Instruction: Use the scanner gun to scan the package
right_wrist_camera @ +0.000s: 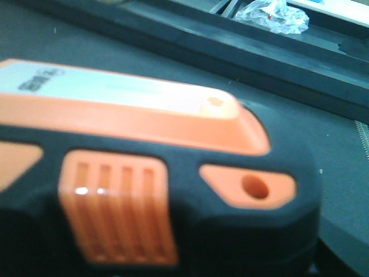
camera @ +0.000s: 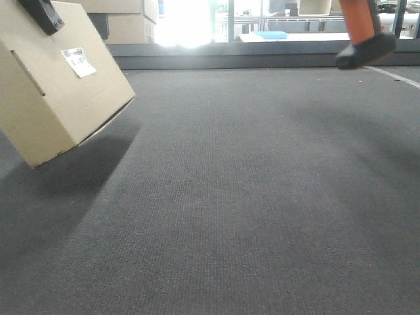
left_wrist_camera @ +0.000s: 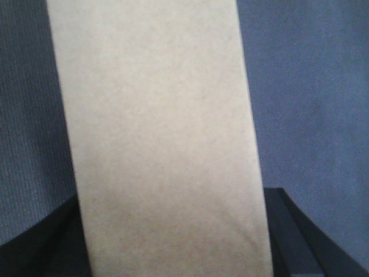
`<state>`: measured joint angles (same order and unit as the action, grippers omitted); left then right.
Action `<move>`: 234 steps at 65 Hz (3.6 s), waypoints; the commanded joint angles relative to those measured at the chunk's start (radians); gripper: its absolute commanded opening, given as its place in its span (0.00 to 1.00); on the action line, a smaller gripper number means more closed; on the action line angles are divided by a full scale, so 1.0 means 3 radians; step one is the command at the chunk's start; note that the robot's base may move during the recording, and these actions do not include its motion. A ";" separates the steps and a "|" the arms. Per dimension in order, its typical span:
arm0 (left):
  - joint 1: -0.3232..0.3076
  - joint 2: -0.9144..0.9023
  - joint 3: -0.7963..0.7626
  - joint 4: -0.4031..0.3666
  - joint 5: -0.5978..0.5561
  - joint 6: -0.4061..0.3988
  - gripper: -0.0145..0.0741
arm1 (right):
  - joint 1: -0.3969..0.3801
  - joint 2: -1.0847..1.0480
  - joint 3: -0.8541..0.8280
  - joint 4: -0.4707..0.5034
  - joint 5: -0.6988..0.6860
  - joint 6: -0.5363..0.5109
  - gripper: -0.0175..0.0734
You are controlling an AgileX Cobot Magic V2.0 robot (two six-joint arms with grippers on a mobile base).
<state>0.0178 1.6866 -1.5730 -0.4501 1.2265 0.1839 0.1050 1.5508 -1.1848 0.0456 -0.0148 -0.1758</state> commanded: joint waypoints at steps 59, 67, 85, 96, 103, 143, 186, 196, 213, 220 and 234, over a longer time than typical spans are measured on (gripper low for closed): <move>-0.0002 -0.0049 -0.0261 0.0327 -0.0018 -0.0012 0.04 | -0.0014 -0.0462 0.1432 0.1121 -0.1754 0.0201 0.03; -0.0002 -0.0049 -0.0261 0.0327 -0.0018 -0.0012 0.04 | -0.0014 -0.0296 0.1432 0.0958 -0.1863 0.0209 0.03; -0.0002 -0.0049 -0.0261 0.0327 -0.0018 -0.0012 0.04 | -0.0014 0.0037 0.1425 0.0902 -0.2261 0.0231 0.03; -0.0002 -0.0049 -0.0261 0.0327 -0.0018 -0.0012 0.04 | -0.0014 0.0221 0.1421 0.0902 -0.2364 0.0231 0.03; -0.0002 -0.0049 -0.0261 0.0327 -0.0018 -0.0012 0.04 | -0.0014 0.0349 0.1421 0.0902 -0.2453 0.0231 0.03; -0.0002 -0.0049 -0.0261 0.0327 -0.0018 -0.0012 0.04 | -0.0014 0.0480 0.1421 0.0894 -0.2447 0.0231 0.68; -0.0002 -0.0049 -0.0261 0.0232 -0.0018 -0.0012 0.04 | -0.0014 0.0299 0.1421 0.0894 -0.1893 -0.0023 0.71; -0.0002 -0.0049 -0.0261 0.0227 -0.0018 -0.0012 0.04 | -0.0014 0.0223 0.1421 0.0894 -0.1766 -0.0136 0.71; -0.0002 -0.0049 -0.0261 0.0227 -0.0018 -0.0012 0.04 | -0.0014 0.0165 0.1421 0.0894 -0.1423 -0.0169 0.71; -0.0002 -0.0049 -0.0261 0.0221 -0.0018 -0.0012 0.04 | -0.0058 0.0135 0.1427 0.0894 -0.1311 -0.0169 0.71; -0.0002 -0.0058 -0.0261 0.0226 -0.0018 -0.0012 0.04 | -0.0291 0.0005 0.1427 0.0894 -0.1077 -0.0169 0.71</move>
<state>0.0178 1.6866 -1.6425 -0.3654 1.2263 0.1839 0.0444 1.5820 -0.7546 0.3214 -0.3527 -0.2190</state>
